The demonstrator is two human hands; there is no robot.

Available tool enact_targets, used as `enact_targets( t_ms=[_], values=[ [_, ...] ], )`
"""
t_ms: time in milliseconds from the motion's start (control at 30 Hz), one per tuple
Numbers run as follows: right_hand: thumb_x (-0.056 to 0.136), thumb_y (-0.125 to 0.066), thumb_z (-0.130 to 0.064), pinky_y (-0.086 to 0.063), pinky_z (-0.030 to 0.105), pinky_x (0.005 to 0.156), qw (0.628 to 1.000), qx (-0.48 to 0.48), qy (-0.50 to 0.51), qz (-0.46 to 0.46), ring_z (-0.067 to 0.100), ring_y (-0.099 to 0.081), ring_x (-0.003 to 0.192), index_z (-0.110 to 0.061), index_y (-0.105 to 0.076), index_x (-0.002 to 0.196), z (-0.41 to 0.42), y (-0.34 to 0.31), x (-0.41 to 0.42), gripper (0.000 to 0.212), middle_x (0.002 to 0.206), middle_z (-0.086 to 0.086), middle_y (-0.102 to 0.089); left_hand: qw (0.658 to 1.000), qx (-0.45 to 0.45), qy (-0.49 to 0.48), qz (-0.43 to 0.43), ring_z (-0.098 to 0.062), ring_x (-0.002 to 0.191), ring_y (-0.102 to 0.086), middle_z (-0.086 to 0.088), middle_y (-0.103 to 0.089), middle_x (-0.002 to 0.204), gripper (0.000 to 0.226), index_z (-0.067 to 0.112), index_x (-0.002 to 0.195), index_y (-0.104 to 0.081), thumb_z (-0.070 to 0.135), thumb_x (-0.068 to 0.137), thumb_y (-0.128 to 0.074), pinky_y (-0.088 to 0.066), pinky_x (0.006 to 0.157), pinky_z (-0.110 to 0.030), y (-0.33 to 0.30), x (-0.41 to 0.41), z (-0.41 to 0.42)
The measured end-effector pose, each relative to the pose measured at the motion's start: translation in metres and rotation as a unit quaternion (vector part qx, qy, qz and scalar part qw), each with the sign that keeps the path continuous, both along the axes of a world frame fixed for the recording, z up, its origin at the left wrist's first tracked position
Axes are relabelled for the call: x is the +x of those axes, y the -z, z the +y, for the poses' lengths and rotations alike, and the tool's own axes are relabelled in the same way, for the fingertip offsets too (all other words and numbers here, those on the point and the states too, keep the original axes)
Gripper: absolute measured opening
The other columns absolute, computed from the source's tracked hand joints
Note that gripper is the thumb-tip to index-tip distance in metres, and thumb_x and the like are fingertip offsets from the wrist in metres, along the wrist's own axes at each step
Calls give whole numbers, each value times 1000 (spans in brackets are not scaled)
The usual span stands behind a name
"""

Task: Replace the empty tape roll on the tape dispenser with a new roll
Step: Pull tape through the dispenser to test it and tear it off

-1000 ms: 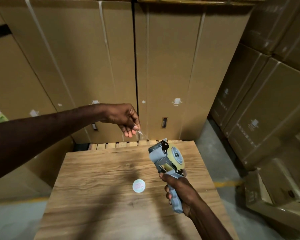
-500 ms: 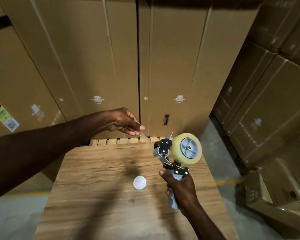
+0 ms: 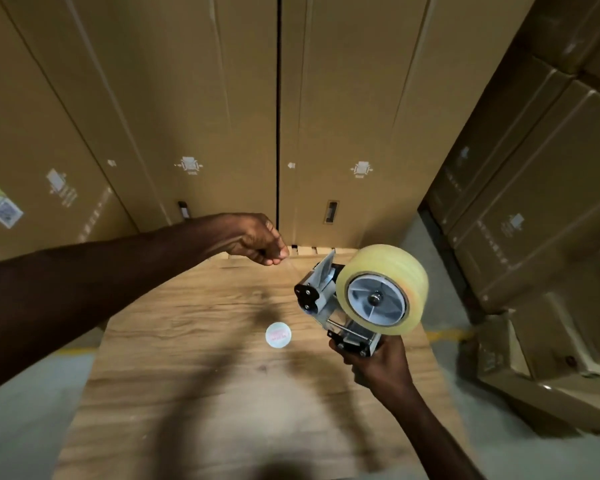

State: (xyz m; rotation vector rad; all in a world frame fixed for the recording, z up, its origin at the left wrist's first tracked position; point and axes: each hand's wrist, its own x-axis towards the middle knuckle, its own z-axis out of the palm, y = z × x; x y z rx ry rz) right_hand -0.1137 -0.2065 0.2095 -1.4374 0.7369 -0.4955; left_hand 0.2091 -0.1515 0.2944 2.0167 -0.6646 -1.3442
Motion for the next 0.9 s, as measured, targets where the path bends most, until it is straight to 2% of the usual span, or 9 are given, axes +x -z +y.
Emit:
enact_targets(
  t_ms=[100,200,233,367,467,600,667,733,900],
  values=[
    [71,-86,19,-52,14,52,999,-42,-9,-19,2,-70,61,-1,-74,96,8,7,-10,34,71,-9,-78,1000,5,10,12,-15,61,-60,-10,-65,67,11,-4,86,-72,-11,86,-63,-53,56,-22,16,-10,-2],
    [71,-87,17,-63,26,83,994,-101,-19,-46,10,-78,96,-40,-77,105,15,17,-18,66,102,-13,-81,999,2,10,32,-15,62,-61,-9,-66,68,13,-4,89,-71,-11,87,-61,-53,59,-24,30,-14,0],
    [72,-87,16,-62,26,85,992,-111,-17,-47,12,-78,99,-41,-76,106,18,23,-21,67,104,-12,-81,999,-3,8,39,-16,63,-62,-9,-67,68,13,-4,89,-71,-11,87,-61,-53,60,-24,34,-15,1],
    [75,-89,7,-56,14,66,993,-115,3,-6,2,-74,78,-6,-75,105,26,53,-32,36,88,-9,-80,999,-40,-18,21,-15,62,-65,-8,-70,70,9,-2,89,-72,-8,85,-67,-55,57,-22,58,-24,10],
    [75,-89,-19,-46,7,57,996,-88,-1,9,-4,-63,61,3,-73,102,27,67,-37,38,78,-5,-74,997,-61,-44,-17,-13,55,-66,-11,-70,73,6,-5,88,-71,-8,83,-70,-55,51,-20,77,-34,20],
    [77,-89,2,-60,24,74,992,-125,-24,21,11,-76,87,-3,-73,111,25,84,-50,38,98,1,-80,997,-10,-56,51,-17,59,-65,-19,-68,84,11,-1,82,-69,-10,86,-65,-55,54,-23,95,-44,33],
    [75,-87,12,-63,41,86,986,-161,-29,17,24,-77,102,-17,-74,114,25,90,-60,50,106,1,-81,995,11,-48,91,-18,66,-66,-18,-69,88,12,1,85,-68,-10,87,-63,-55,58,-23,97,-47,40],
    [73,-87,12,-63,53,86,983,-182,-30,21,26,-77,102,-38,-75,110,26,93,-68,63,106,-2,-81,992,28,-39,120,-17,72,-68,-14,-71,89,13,3,90,-69,-8,88,-63,-55,64,-24,96,-50,46],
    [74,-84,-2,-63,52,85,981,-188,-49,6,17,-78,101,-52,-73,108,34,88,-83,62,106,-13,-80,991,78,-20,104,-14,67,-62,-9,-69,77,9,6,87,-72,9,81,-78,-50,60,-23,89,-71,57]
  ],
)
